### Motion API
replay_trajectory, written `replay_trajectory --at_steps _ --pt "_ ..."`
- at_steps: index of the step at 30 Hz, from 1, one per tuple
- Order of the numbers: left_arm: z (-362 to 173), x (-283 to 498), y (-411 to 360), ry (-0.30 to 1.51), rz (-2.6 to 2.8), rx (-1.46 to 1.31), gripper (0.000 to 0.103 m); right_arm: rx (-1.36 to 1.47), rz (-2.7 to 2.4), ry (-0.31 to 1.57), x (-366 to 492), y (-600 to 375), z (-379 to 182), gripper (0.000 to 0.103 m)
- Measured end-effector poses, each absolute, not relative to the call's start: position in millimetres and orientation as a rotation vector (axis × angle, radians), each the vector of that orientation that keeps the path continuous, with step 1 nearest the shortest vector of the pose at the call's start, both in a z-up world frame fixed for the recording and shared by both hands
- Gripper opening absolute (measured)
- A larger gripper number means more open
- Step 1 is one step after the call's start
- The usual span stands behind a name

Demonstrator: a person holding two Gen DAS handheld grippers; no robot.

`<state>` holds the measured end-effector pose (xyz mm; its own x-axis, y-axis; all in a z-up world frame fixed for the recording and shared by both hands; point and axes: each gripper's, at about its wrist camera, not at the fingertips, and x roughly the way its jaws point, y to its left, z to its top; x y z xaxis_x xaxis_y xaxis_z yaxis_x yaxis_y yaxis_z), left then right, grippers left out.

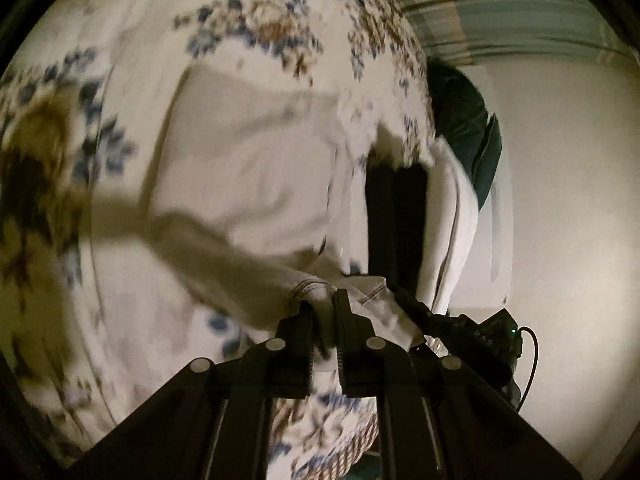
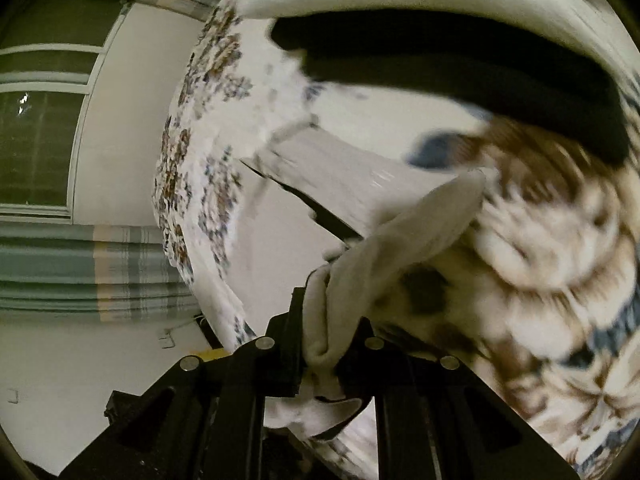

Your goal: Fold small clothes

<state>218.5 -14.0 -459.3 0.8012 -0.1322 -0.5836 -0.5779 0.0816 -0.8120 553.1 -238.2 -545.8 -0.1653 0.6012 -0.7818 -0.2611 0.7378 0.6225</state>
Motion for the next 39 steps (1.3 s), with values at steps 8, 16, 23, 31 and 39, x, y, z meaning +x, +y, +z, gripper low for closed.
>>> replay_trajectory --at_steps 8,16,23,31,39 --pt "-484.7 225.8 90.7 0.556 0.45 -1.53 0.007 0.142 0.767 1.587 589.4 -75.9 -548.8 0.013" --pt "-538.2 211.3 166.1 0.613 0.474 -1.69 0.033 -0.118 0.646 1.76 605.8 73.5 -613.2 0.04" --pt "-502.9 186.1 176.0 0.65 0.479 -1.546 0.062 0.105 0.771 1.672 615.0 65.5 -556.2 0.083" --pt "-497.1 267.1 146.4 0.903 0.366 -1.164 0.062 0.018 0.545 1.6 591.8 -51.5 -545.5 0.083" --pt "-539.7 308.9 149.1 1.044 0.347 -0.881 0.005 0.116 0.463 1.646 584.8 -100.9 -594.4 0.083"
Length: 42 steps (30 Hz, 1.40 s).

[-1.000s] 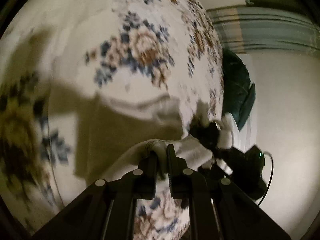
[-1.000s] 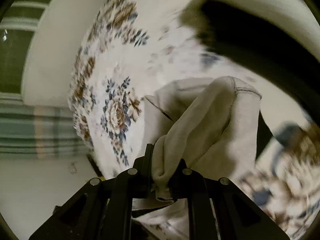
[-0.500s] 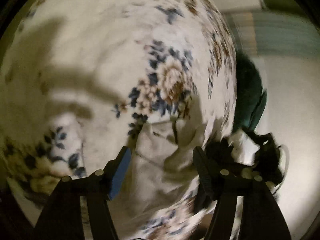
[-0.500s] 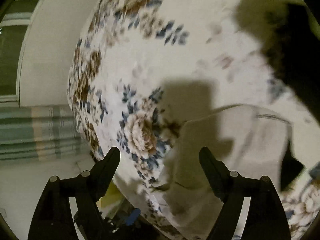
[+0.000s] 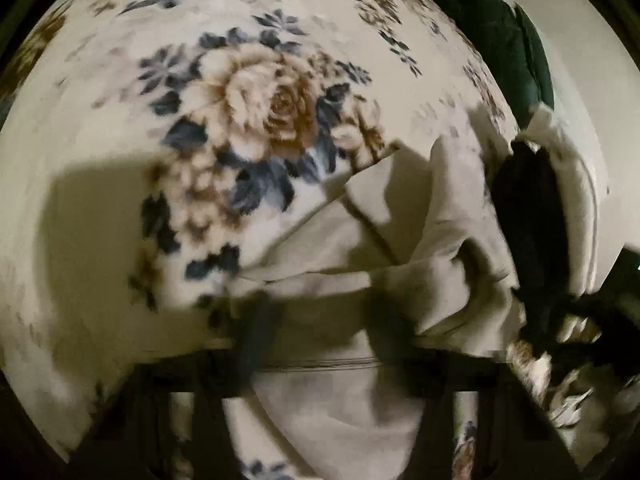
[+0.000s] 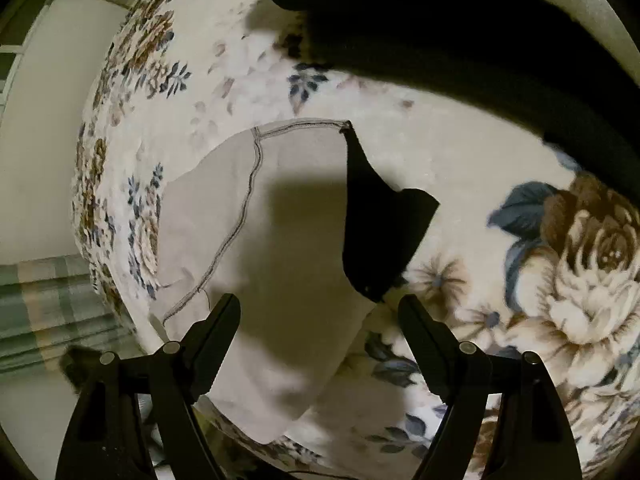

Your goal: Fold small clothes

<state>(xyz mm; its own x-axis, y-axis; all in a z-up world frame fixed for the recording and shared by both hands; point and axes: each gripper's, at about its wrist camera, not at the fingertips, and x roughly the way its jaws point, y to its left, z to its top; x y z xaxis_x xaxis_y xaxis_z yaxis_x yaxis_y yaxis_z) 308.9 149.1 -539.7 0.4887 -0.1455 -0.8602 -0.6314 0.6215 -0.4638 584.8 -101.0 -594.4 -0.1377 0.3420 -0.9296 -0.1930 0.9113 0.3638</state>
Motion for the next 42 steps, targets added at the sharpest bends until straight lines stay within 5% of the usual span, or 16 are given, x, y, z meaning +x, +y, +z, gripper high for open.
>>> replay_trajectory --at_steps 15,17,19,20,22,29,31,32,34,38,39,40,42 --pt "-540.3 239.2 200.9 0.899 0.483 -1.069 0.003 -0.195 0.591 1.665 610.5 43.1 -610.1 0.083" --pt "-530.6 245.5 201.1 0.876 0.429 -1.083 0.006 -0.213 0.607 1.668 612.1 59.8 -619.7 0.071" --pt "-519.4 257.3 196.7 0.841 0.321 -1.078 0.031 -0.265 0.602 1.656 612.9 70.4 -624.4 0.01" --pt "-513.8 266.5 192.6 0.848 0.285 -1.038 0.059 -0.289 0.584 1.636 614.5 72.9 -623.6 0.008" --pt "-509.6 281.9 188.1 0.85 0.199 -0.994 0.065 -0.28 0.563 1.593 621.1 70.5 -617.3 0.007" --pt "-531.5 341.4 169.2 1.016 0.013 -0.83 0.062 -0.231 0.575 1.643 630.4 62.2 -609.8 0.007" --pt "-532.9 345.7 164.6 1.01 -0.008 -0.791 0.038 -0.184 0.597 1.682 629.1 60.8 -609.4 0.008" --pt "-534.4 347.6 162.6 1.022 -0.019 -0.781 0.007 -0.173 0.607 1.7 628.6 61.5 -609.8 0.012" --pt "-531.9 350.1 158.7 1.011 -0.01 -0.741 0.006 -0.163 0.635 1.723 624.7 65.6 -613.1 0.04" --pt "-528.6 335.3 160.0 0.993 0.026 -0.755 0.005 -0.225 0.635 1.754 613.4 81.7 -630.6 0.045" --pt "-527.8 329.8 161.0 0.991 0.037 -0.758 0.005 -0.262 0.636 1.74 610.7 86.2 -633.2 0.038" --pt "-528.8 327.8 162.9 0.991 0.048 -0.763 0.005 -0.311 0.638 1.706 607.9 91.4 -634.2 0.014" --pt "-531.2 323.1 167.7 0.992 0.077 -0.76 0.005 -0.37 0.636 1.656 605.4 97.8 -633.2 0.006"
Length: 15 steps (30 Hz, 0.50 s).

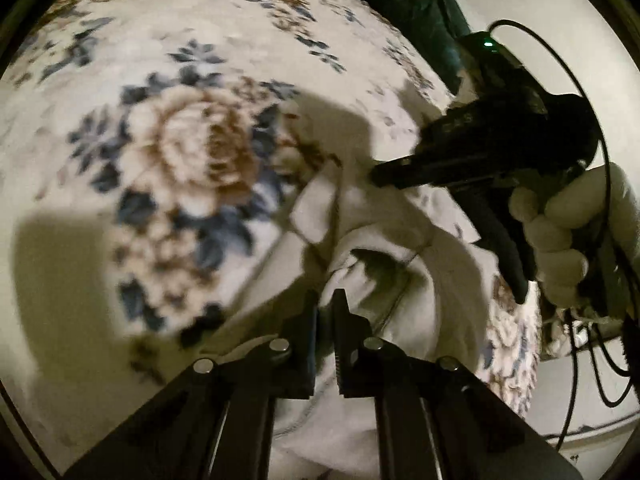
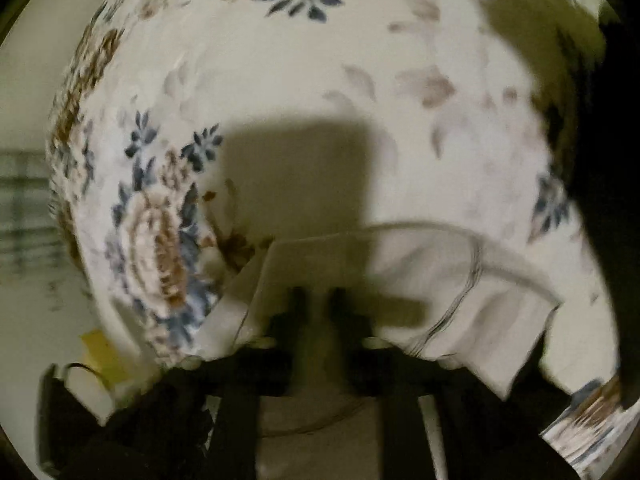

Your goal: Fold small clothes

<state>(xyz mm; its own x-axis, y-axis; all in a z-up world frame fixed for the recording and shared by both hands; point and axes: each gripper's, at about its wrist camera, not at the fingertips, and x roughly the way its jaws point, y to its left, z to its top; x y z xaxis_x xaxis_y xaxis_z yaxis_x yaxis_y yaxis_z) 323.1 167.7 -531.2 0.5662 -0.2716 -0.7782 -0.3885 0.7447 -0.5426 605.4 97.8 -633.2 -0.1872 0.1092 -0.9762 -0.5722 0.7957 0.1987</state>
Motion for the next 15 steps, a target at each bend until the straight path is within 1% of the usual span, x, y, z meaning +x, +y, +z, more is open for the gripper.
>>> replay_trajectory --at_steps 2,3,7,9,11,12,13,15 --pt "-535.0 316.6 173.4 0.996 0.099 -0.768 0.004 -0.36 0.643 1.625 607.7 101.0 -626.8 0.005" --pt "-536.7 313.7 177.0 0.997 0.116 -0.774 0.0 -0.362 0.646 1.607 608.5 102.4 -622.7 0.005" --pt "-553.5 294.3 202.5 1.013 0.2 -0.855 0.0 -0.378 0.635 1.553 610.5 107.5 -614.8 0.005" --pt "-552.6 287.4 210.6 0.986 0.195 -0.896 0.0 -0.357 0.635 1.545 613.8 110.7 -612.9 0.005" --pt "-544.3 282.2 216.5 0.943 0.169 -0.942 0.002 -0.34 0.648 1.523 613.6 111.9 -608.0 0.004" --pt "-539.6 282.5 217.8 0.922 0.146 -0.965 0.008 -0.331 0.656 1.511 614.2 110.6 -603.8 0.004" --pt "-533.8 284.0 217.3 0.9 0.12 -0.98 0.015 -0.317 0.675 1.504 614.1 110.5 -599.9 0.005" --pt "-525.7 291.6 213.5 0.877 0.065 -0.98 0.065 -0.327 0.705 1.535 613.7 112.5 -601.6 0.005"
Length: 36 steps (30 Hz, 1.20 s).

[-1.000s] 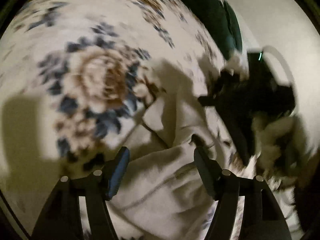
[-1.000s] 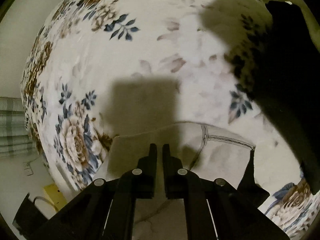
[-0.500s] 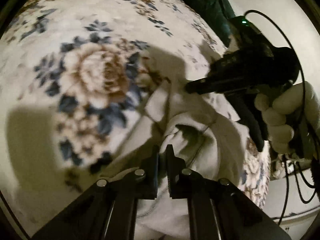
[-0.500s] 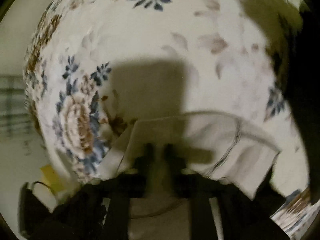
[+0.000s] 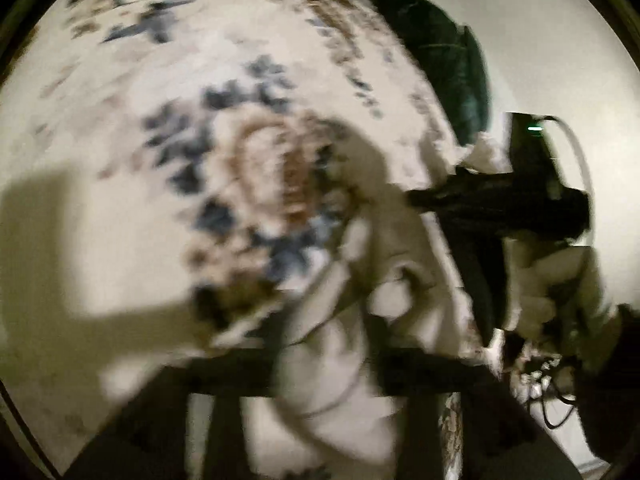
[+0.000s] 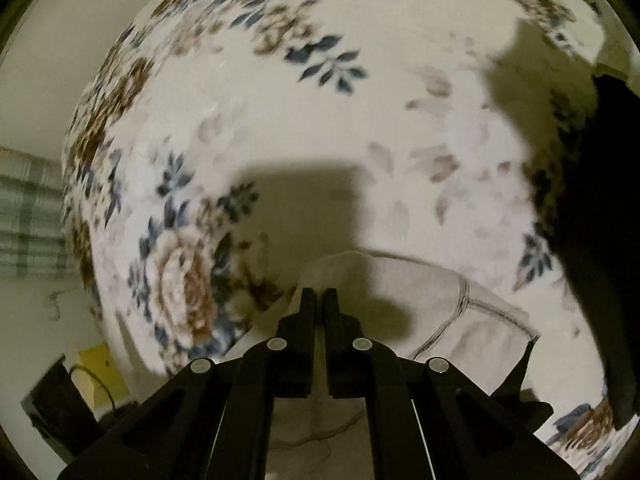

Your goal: Fold small clothes

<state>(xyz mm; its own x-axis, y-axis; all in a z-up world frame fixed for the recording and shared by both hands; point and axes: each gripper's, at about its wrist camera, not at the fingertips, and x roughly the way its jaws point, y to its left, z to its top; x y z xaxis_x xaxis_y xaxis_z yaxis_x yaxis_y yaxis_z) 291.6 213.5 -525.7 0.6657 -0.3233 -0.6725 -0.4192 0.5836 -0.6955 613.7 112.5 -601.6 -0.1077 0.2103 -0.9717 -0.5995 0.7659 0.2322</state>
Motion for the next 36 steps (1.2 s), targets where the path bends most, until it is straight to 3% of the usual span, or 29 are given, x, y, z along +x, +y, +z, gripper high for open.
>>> replay_trajectory --at_steps 5,6,7,9,16,17,18,21,27,32,33,34,35,36 --pt "-532.6 337.2 188.2 0.986 -0.069 -0.883 0.065 -0.311 0.678 1.661 620.0 94.4 -618.1 0.008" --pt "-533.8 342.3 183.4 0.998 -0.085 -0.859 0.065 -0.296 0.678 1.662 620.8 90.2 -617.4 0.018" --pt "-535.1 350.4 174.3 1.022 -0.097 -0.8 0.062 -0.289 0.677 1.659 622.4 86.1 -615.1 0.034" --pt "-536.7 356.0 165.4 1.043 -0.116 -0.745 0.005 -0.269 0.669 1.652 626.4 80.6 -610.6 0.047" --pt "-533.1 340.0 154.5 1.047 -0.028 -0.647 0.004 -0.358 0.684 1.699 620.1 96.6 -629.1 0.048" --pt "-535.2 338.6 155.3 1.049 -0.017 -0.653 0.004 -0.392 0.686 1.683 616.4 100.6 -632.3 0.044" --pt "-535.2 334.0 157.6 1.042 0.0 -0.662 0.004 -0.426 0.694 1.662 612.3 105.0 -634.4 0.015" --pt "-537.6 323.7 166.0 1.036 0.038 -0.689 0.004 -0.462 0.706 1.591 604.5 115.0 -629.2 0.007" --pt "-549.1 313.1 183.5 1.034 0.082 -0.756 0.004 -0.452 0.739 1.474 594.6 131.3 -607.1 0.006" --pt "-557.0 309.5 194.9 1.046 0.08 -0.87 0.008 -0.442 0.734 1.587 598.8 137.4 -631.6 0.008" --pt "-553.2 305.8 198.1 1.039 0.101 -0.895 0.01 -0.405 0.736 1.618 602.8 134.2 -631.1 0.015" --pt "-548.5 299.7 201.7 1.02 0.111 -0.943 0.013 -0.345 0.757 1.658 606.6 128.6 -627.7 0.04" --pt "-543.9 293.8 203.8 1.003 0.129 -0.976 0.025 -0.28 0.787 1.671 609.7 120.6 -619.7 0.052" --pt "-538.6 286.6 205.9 0.99 0.164 -1.0 0.049 -0.225 0.809 1.657 612.3 110.2 -607.5 0.075"
